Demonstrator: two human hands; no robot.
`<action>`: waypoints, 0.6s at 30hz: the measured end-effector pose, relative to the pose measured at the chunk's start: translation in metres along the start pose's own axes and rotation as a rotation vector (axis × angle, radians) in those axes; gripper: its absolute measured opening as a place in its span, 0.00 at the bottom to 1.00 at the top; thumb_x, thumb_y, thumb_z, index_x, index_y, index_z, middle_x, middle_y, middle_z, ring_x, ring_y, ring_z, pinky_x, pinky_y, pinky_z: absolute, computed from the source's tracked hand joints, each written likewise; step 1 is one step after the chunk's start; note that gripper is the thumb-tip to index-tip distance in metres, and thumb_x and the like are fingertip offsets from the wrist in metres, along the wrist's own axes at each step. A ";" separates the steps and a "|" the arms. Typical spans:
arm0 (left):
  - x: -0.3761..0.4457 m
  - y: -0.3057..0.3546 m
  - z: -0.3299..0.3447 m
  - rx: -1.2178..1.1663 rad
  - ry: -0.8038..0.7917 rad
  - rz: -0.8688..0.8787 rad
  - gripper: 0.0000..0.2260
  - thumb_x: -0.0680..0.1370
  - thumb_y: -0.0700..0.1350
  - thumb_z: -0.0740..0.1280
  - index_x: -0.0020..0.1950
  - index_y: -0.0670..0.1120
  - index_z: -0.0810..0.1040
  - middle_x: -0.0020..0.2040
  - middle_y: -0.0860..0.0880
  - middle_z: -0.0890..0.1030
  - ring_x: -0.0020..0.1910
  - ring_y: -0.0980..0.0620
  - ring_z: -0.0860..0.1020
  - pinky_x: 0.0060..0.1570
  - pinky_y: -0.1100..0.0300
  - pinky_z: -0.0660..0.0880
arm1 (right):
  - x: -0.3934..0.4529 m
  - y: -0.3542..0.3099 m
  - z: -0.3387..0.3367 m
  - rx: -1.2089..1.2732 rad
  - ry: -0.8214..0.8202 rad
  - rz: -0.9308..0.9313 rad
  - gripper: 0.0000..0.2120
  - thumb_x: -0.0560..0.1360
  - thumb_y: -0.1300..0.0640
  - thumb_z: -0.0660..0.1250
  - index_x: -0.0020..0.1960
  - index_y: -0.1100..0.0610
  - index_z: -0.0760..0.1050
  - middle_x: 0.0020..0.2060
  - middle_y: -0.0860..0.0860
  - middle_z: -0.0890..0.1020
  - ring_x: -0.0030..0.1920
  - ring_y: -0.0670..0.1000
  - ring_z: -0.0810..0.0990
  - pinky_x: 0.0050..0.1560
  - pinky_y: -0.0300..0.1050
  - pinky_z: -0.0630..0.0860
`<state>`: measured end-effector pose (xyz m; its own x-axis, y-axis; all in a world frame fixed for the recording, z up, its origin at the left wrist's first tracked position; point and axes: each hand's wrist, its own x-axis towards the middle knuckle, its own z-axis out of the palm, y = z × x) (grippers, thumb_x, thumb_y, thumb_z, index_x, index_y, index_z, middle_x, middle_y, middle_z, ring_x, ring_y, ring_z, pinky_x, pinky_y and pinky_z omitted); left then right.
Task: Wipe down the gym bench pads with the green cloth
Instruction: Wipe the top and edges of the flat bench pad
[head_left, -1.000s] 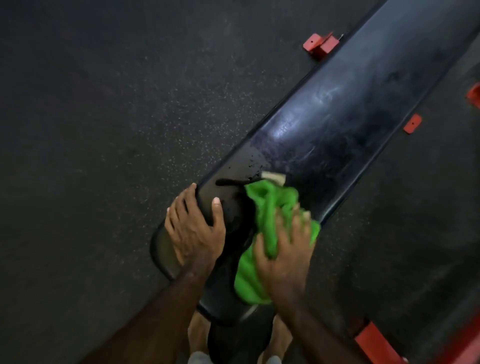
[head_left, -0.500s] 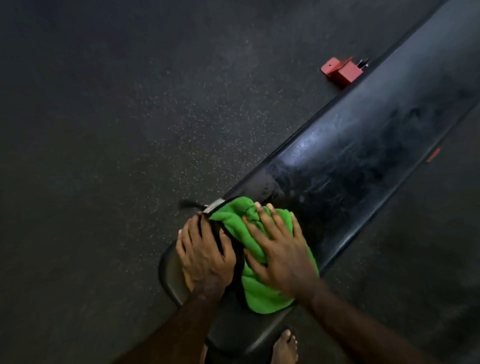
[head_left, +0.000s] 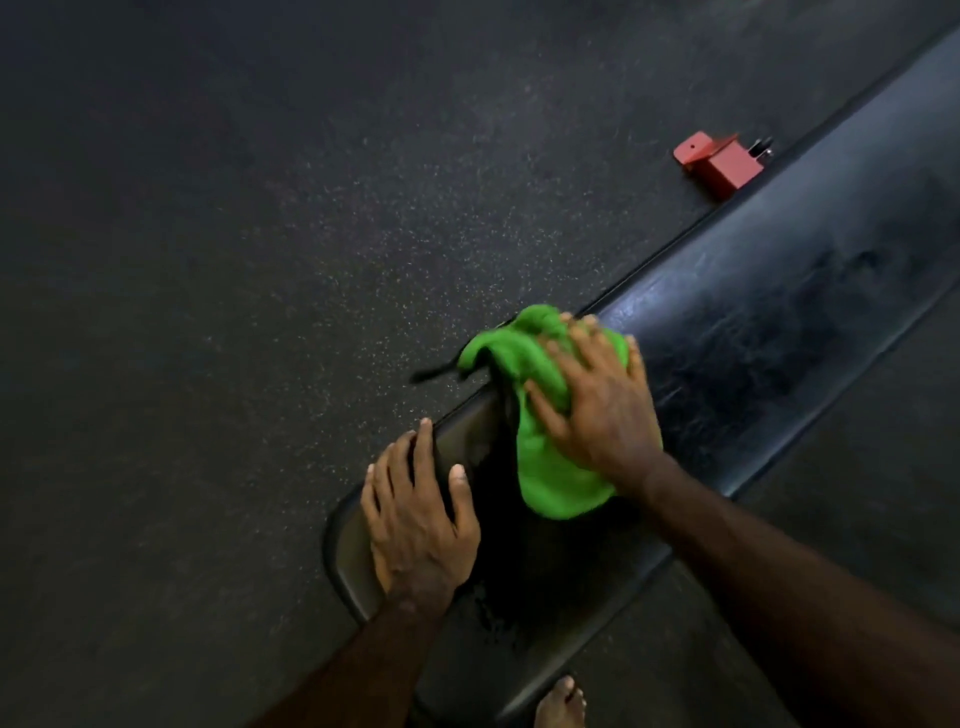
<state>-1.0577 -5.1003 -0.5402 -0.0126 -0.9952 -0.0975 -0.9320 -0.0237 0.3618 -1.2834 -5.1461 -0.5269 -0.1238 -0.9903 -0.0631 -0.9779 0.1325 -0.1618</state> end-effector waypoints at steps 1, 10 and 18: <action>0.000 0.000 0.000 -0.004 -0.008 -0.002 0.26 0.82 0.56 0.58 0.80 0.50 0.67 0.73 0.48 0.73 0.73 0.44 0.69 0.75 0.43 0.60 | 0.005 -0.008 0.000 0.057 0.045 0.164 0.29 0.80 0.36 0.60 0.76 0.48 0.71 0.80 0.53 0.65 0.81 0.57 0.60 0.79 0.68 0.55; -0.001 -0.001 0.002 -0.004 0.004 0.005 0.25 0.82 0.55 0.57 0.77 0.47 0.70 0.72 0.45 0.74 0.72 0.42 0.70 0.75 0.42 0.61 | 0.001 -0.010 -0.001 -0.016 -0.101 -0.349 0.30 0.78 0.34 0.59 0.77 0.47 0.70 0.79 0.52 0.68 0.81 0.55 0.61 0.80 0.65 0.54; -0.001 -0.003 0.004 -0.008 -0.006 0.003 0.26 0.79 0.54 0.59 0.77 0.48 0.70 0.72 0.45 0.74 0.71 0.41 0.71 0.74 0.41 0.61 | -0.009 -0.062 0.008 0.159 -0.021 -0.147 0.25 0.74 0.39 0.65 0.66 0.50 0.78 0.73 0.52 0.74 0.78 0.59 0.65 0.77 0.69 0.57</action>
<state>-1.0566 -5.0989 -0.5448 -0.0174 -0.9946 -0.1018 -0.9288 -0.0216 0.3699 -1.2205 -5.1451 -0.5238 0.0230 -0.9986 -0.0473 -0.9460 -0.0064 -0.3242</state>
